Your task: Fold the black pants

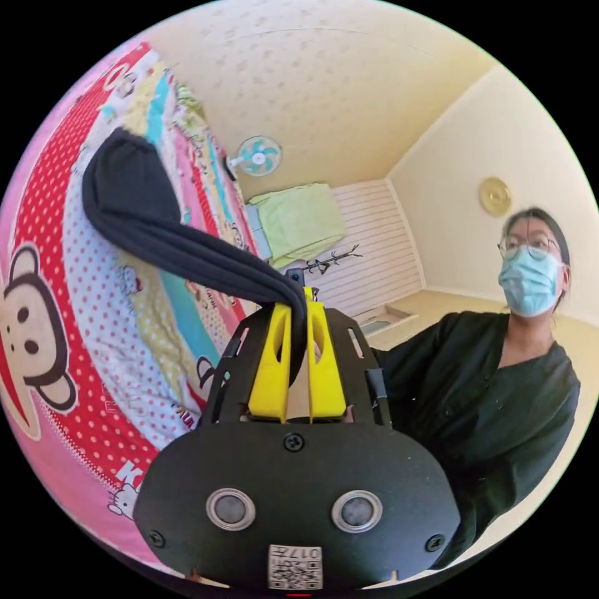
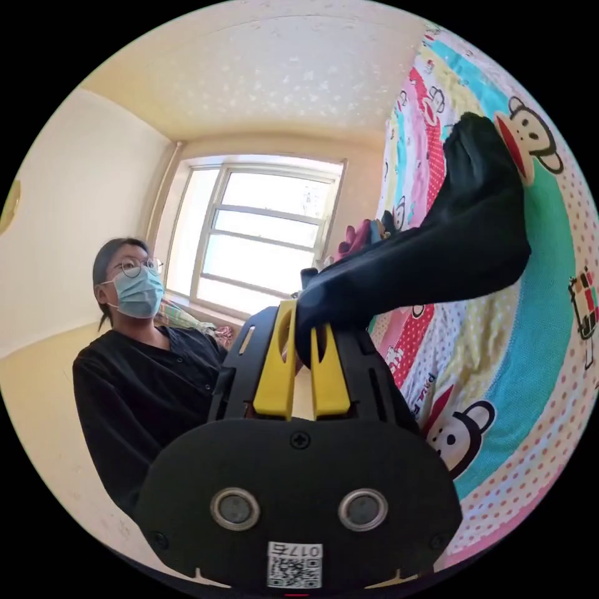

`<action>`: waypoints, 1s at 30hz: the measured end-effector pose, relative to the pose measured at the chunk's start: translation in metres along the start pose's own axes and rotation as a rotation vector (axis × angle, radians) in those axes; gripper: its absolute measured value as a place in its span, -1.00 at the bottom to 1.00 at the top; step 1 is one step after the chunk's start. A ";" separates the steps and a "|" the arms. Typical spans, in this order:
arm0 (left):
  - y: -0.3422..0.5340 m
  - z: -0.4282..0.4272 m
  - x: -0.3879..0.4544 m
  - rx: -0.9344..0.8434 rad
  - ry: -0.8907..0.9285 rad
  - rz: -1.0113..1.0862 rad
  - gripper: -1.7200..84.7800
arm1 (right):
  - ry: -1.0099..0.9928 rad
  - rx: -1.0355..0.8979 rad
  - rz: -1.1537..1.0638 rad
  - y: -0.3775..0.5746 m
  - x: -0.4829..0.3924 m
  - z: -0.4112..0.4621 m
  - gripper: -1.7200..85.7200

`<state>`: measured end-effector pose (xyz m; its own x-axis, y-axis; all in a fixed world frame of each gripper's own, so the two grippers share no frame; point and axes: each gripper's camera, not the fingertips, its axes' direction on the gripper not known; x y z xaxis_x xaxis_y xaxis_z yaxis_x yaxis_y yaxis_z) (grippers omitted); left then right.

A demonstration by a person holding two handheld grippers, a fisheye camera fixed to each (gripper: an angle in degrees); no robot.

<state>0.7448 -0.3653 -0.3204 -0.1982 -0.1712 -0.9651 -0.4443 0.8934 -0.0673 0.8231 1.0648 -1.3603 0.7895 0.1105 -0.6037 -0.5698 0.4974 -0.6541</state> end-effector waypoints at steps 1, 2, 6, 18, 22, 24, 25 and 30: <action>-0.002 0.004 0.048 0.006 -0.019 0.081 -0.85 | 0.019 -0.029 -0.064 -0.001 -0.053 0.003 -0.97; -0.003 0.007 0.071 0.010 -0.028 0.121 -0.85 | 0.042 -0.065 -0.133 -0.003 -0.107 0.008 -0.97; -0.010 0.024 0.222 0.050 -0.090 0.354 -0.85 | 0.125 -0.161 -0.361 -0.008 -0.264 0.024 -0.97; -0.090 0.072 0.263 0.203 -0.315 0.179 -0.85 | 0.403 -0.199 -0.454 -0.095 -0.411 0.029 -0.97; -0.126 0.084 0.131 0.188 -0.382 -0.054 -0.85 | 0.487 -0.185 -0.230 -0.156 -0.296 0.021 -0.97; -0.131 0.089 0.087 0.184 -0.420 -0.101 -0.85 | 0.501 -0.168 -0.167 -0.171 -0.253 0.019 -0.97; -0.129 0.093 0.063 0.171 -0.450 -0.129 -0.85 | 0.520 -0.165 -0.134 -0.174 -0.230 0.020 -0.96; -0.059 0.122 -0.017 0.069 -0.561 -0.234 -0.84 | 0.613 -0.264 -0.054 -0.118 -0.152 0.032 -0.94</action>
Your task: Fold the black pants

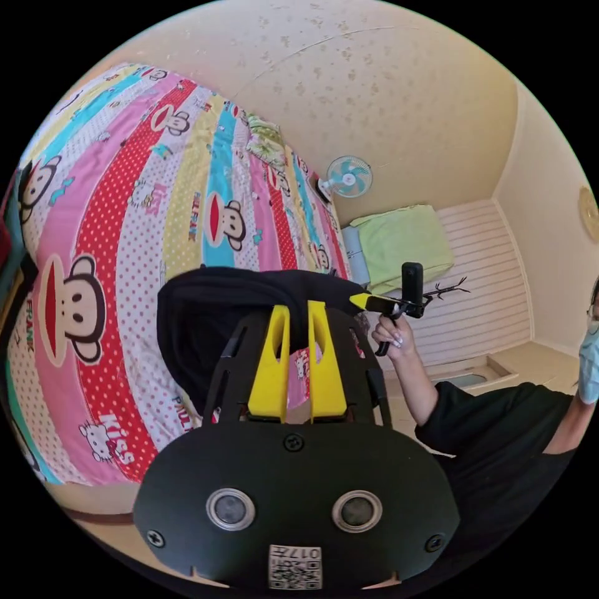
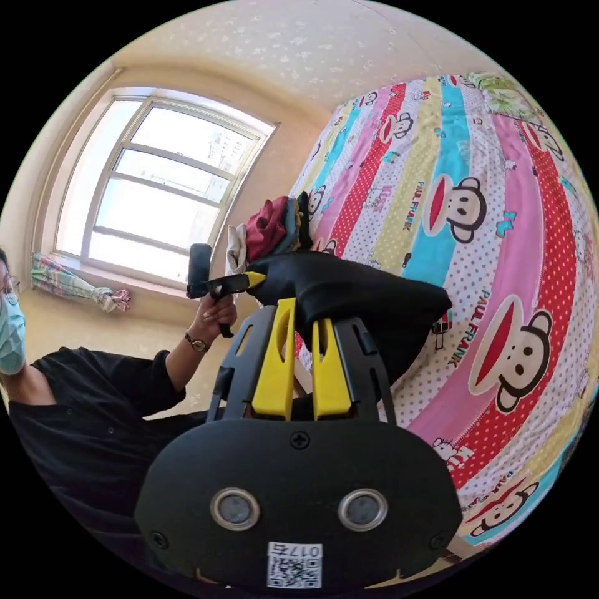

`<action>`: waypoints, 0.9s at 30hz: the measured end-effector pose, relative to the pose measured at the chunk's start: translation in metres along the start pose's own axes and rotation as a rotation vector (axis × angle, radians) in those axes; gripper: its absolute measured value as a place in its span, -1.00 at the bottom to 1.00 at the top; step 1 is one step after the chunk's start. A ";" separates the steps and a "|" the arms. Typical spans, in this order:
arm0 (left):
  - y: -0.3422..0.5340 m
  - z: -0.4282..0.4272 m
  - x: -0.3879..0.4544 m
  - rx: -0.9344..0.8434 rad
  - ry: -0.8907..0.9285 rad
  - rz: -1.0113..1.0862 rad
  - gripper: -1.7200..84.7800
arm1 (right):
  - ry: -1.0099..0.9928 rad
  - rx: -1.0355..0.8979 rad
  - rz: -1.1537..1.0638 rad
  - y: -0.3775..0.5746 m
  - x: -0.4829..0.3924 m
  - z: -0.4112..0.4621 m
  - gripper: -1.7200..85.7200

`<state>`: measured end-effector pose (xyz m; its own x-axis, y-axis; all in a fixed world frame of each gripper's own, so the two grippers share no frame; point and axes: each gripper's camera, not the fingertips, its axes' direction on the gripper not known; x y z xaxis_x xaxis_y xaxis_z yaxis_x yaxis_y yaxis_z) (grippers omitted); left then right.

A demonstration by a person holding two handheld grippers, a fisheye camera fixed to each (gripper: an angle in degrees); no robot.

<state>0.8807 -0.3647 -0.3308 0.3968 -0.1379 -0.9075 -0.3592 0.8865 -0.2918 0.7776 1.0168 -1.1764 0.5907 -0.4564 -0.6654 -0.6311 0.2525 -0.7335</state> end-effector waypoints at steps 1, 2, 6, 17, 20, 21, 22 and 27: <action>0.026 0.020 -0.022 -0.042 -0.002 -0.045 -0.84 | -0.029 -0.040 0.046 0.026 0.020 0.019 -0.92; 0.040 0.030 -0.033 -0.062 -0.002 -0.075 -0.84 | -0.071 -0.091 0.106 0.054 0.042 0.040 -0.90; 0.132 0.103 -0.109 -0.298 -0.078 -0.312 -0.69 | -0.088 -0.251 0.383 0.145 0.114 0.093 -0.74; 0.073 0.041 -0.215 0.057 -0.019 -0.337 -0.47 | -0.075 -0.038 0.457 0.128 0.200 0.040 -0.48; 0.031 0.067 -0.262 0.039 -0.032 -0.331 -0.42 | -0.092 -0.058 0.413 0.100 0.220 0.073 -0.46; 0.021 0.084 -0.280 -0.002 -0.031 -0.342 -0.41 | -0.100 -0.070 0.415 0.098 0.223 0.082 -0.47; 0.016 0.104 -0.295 -0.053 -0.016 -0.340 -0.41 | -0.147 -0.087 0.421 0.098 0.230 0.101 -0.48; 0.018 0.122 -0.299 -0.061 -0.191 -0.157 -0.45 | -0.159 0.011 0.359 0.126 0.224 0.117 -0.54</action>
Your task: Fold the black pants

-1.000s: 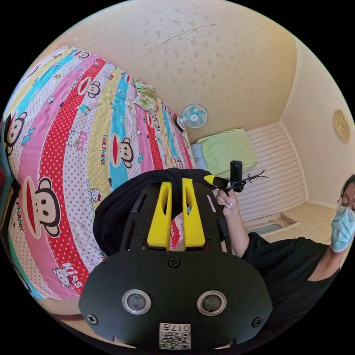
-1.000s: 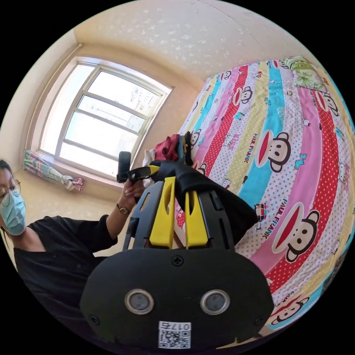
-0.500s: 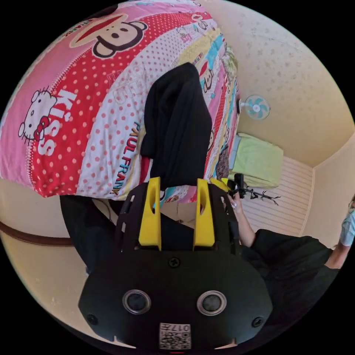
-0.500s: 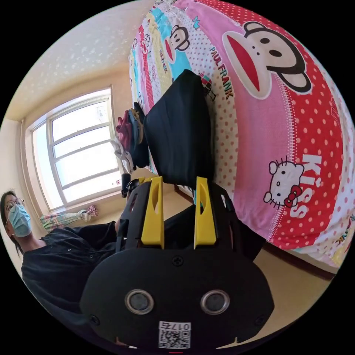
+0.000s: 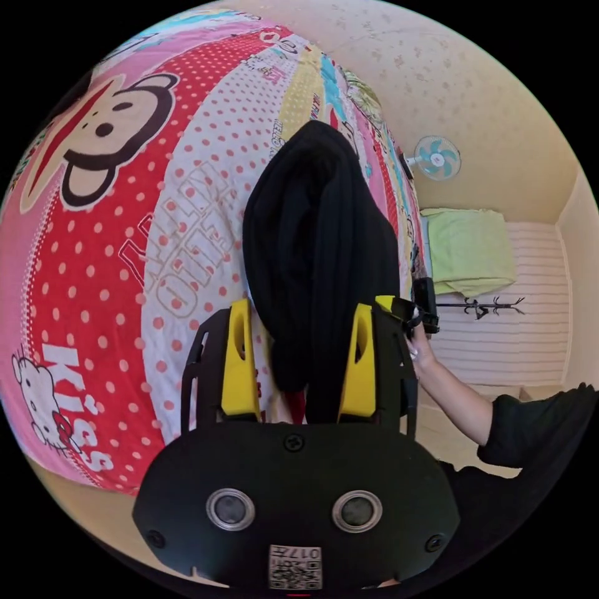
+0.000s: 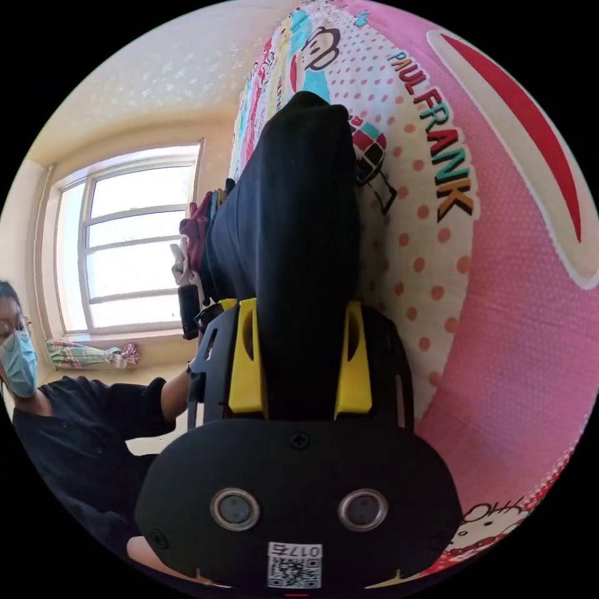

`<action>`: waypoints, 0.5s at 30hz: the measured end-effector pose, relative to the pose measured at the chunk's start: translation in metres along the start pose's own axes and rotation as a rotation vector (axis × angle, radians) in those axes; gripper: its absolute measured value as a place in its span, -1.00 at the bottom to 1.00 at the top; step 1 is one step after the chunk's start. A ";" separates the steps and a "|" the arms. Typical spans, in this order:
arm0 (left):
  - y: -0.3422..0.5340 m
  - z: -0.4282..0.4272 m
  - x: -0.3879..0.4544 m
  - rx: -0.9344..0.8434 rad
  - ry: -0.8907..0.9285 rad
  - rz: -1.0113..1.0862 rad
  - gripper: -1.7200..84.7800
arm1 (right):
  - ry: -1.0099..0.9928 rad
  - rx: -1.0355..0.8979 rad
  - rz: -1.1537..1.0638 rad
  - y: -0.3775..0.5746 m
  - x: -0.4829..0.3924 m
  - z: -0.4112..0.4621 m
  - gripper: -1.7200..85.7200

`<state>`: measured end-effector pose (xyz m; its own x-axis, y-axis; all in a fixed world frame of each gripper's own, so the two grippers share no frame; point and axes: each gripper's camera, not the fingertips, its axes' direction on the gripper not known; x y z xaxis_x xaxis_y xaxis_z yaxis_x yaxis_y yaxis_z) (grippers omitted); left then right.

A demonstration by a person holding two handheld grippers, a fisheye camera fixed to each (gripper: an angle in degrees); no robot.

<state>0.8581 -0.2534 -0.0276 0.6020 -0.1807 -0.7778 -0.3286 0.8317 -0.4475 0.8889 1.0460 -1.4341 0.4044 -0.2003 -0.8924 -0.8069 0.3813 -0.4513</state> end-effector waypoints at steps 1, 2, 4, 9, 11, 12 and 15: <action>-0.001 -0.001 -0.006 0.006 0.012 0.029 -0.44 | -0.024 0.020 -0.029 0.008 0.003 -0.006 -0.55; -0.001 -0.002 -0.010 0.007 0.024 0.040 -0.44 | -0.051 0.033 -0.057 0.016 0.006 -0.011 -0.55; -0.006 -0.010 -0.034 0.003 0.084 0.068 -0.44 | -0.092 0.023 -0.096 0.023 0.007 -0.018 -0.54; -0.009 -0.037 -0.096 0.145 0.212 0.070 -0.44 | -0.057 0.036 -0.158 0.039 -0.003 -0.050 -0.53; -0.011 -0.034 -0.115 0.167 0.224 0.084 -0.44 | -0.047 0.173 -0.178 0.054 0.002 -0.078 -0.54; -0.011 -0.030 -0.125 0.186 0.231 0.084 -0.44 | -0.038 0.187 -0.177 0.057 0.005 -0.080 -0.54; -0.009 -0.023 -0.141 0.242 0.240 0.083 -0.45 | -0.088 0.152 -0.229 0.059 0.012 -0.065 -0.55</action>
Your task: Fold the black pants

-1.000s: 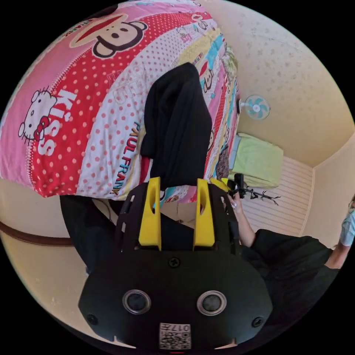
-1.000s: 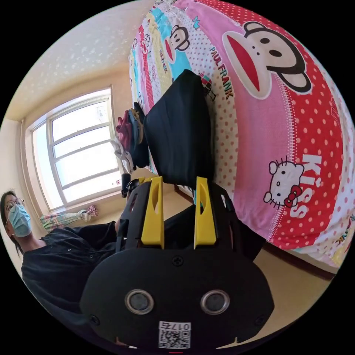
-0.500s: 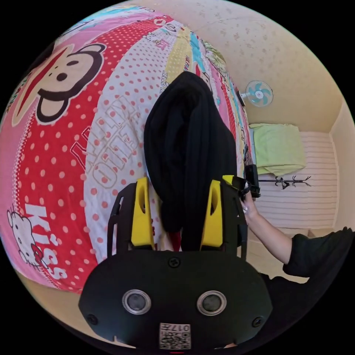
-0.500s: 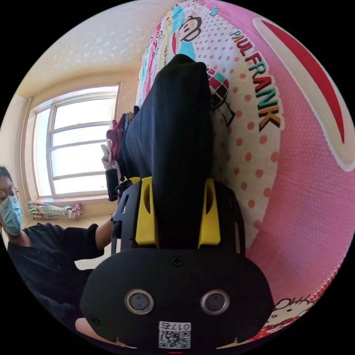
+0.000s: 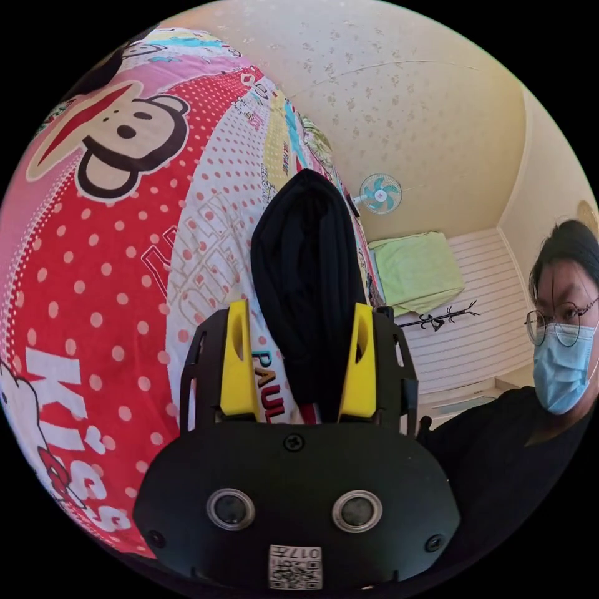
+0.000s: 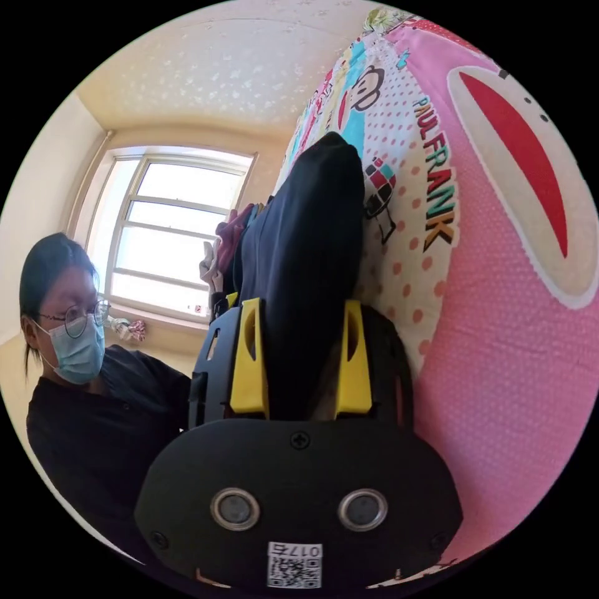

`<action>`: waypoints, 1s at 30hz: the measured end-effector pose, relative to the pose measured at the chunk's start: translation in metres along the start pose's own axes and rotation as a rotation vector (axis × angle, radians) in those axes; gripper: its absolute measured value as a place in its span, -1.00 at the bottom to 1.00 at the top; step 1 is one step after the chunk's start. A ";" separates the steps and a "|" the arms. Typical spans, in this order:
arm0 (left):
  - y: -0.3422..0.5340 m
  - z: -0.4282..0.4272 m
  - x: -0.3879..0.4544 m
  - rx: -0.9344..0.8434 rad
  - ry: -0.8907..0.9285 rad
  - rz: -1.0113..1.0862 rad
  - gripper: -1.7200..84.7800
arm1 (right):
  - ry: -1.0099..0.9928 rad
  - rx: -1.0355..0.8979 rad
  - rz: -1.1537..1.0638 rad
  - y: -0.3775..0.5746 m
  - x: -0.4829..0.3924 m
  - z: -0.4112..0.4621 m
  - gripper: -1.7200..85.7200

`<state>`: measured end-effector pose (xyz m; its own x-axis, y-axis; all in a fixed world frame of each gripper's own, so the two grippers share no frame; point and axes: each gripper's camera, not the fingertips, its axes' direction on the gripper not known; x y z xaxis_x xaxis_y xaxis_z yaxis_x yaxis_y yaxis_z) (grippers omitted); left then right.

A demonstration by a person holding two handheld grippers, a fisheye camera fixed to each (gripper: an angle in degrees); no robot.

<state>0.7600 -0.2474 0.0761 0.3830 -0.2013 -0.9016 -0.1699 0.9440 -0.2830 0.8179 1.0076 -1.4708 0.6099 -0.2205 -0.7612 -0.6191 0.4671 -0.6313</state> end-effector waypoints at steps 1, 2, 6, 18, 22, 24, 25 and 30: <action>0.000 0.002 -0.005 0.006 0.002 -0.008 -0.46 | -0.013 -0.029 -0.018 -0.001 -0.004 0.010 -0.55; 0.001 0.003 -0.008 0.005 0.008 -0.011 -0.47 | 0.038 -0.042 -0.039 -0.001 -0.015 0.015 -0.56; 0.011 0.014 -0.026 0.019 0.005 0.001 -0.57 | 0.137 -0.070 -0.105 0.006 -0.041 0.024 -0.63; 0.103 0.081 0.045 -0.193 0.297 0.008 -0.65 | 0.030 0.055 -0.094 0.193 -0.106 -0.110 -0.74; 0.086 0.188 0.165 -0.286 0.333 0.297 -0.64 | 0.191 0.192 -0.140 0.228 -0.139 -0.245 -0.72; 0.075 0.243 0.211 -0.309 0.313 0.388 -0.64 | 0.282 0.244 -0.141 0.231 -0.148 -0.303 -0.70; 0.068 0.282 0.228 -0.335 0.287 0.382 -0.64 | 0.337 0.276 -0.099 0.229 -0.143 -0.339 -0.67; 0.077 0.378 0.193 -0.499 0.178 0.242 -0.60 | 0.774 0.328 0.369 0.241 -0.078 -0.437 -0.56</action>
<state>1.1640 -0.1146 0.0040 0.1289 -0.0772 -0.9887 -0.6575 0.7397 -0.1435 0.4048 0.7630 -1.6287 -0.1729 -0.4659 -0.8678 -0.4650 0.8153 -0.3450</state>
